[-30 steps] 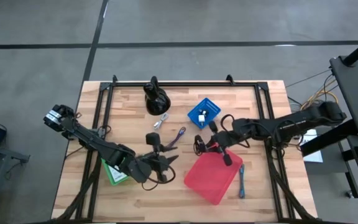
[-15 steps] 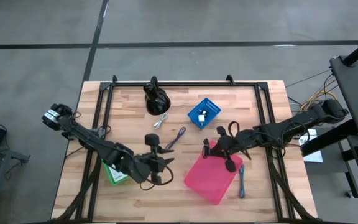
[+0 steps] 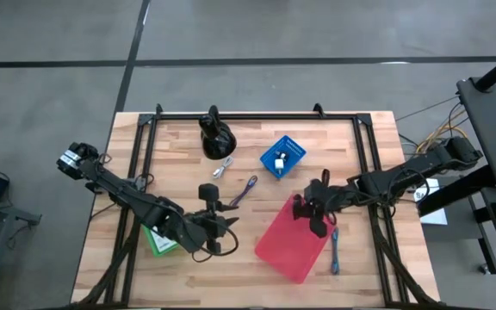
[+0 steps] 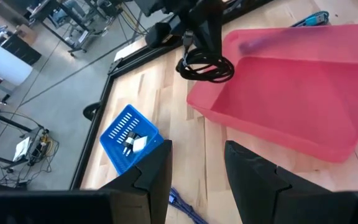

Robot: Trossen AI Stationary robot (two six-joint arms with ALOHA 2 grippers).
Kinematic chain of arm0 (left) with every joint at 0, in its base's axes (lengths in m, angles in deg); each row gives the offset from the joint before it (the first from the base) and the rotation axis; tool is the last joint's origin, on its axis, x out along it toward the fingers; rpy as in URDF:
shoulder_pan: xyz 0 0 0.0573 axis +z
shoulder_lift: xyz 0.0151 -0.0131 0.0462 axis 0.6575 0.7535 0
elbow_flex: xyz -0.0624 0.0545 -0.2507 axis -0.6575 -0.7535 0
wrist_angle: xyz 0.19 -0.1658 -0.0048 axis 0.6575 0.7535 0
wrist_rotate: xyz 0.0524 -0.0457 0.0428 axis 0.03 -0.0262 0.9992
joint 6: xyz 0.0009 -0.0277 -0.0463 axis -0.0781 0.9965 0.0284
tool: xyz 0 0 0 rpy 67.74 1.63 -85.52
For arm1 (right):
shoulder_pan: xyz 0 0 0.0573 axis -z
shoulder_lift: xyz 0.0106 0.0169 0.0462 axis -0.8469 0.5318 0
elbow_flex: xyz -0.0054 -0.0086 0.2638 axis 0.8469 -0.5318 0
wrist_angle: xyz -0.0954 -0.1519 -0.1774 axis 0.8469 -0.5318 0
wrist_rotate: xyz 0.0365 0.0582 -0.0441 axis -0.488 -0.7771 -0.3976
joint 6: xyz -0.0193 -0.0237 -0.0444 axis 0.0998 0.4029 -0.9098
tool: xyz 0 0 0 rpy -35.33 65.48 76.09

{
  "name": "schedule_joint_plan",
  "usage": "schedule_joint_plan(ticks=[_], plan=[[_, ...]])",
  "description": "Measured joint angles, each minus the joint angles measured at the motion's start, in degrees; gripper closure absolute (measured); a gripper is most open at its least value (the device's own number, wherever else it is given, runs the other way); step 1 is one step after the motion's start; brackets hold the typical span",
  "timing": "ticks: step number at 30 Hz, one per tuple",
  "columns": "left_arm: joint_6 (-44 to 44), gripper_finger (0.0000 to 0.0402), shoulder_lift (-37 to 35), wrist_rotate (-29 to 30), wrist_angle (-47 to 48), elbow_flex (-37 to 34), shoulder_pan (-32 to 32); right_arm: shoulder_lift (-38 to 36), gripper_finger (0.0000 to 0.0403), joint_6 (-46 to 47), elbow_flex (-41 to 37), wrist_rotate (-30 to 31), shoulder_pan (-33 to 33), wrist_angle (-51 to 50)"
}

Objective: Pick and place items into bin
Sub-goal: Put the black charger cable into the pink bin

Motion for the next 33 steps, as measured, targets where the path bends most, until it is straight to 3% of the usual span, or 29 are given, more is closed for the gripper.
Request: schedule_joint_plan(ticks=[19, 25, 33], plan=[[0.0, 0.0271, 0.0, 0.0, 0.3, 0.0, 0.3, 0.6, 0.0394, 14.2, 0.0, -8.4, 0.0, -8.7], [0.0, 0.0271, 0.0, 0.0, 0.5, 0.0, 0.3, 3.7, 0.0394, 14.6, 0.1, -12.3, 0.0, -8.8], [0.0, 0.0271, 0.0, -0.2, 1.3, 0.0, 0.8, 9.7, 0.0394, 12.2, 5.0, -12.2, 0.0, -12.9]])
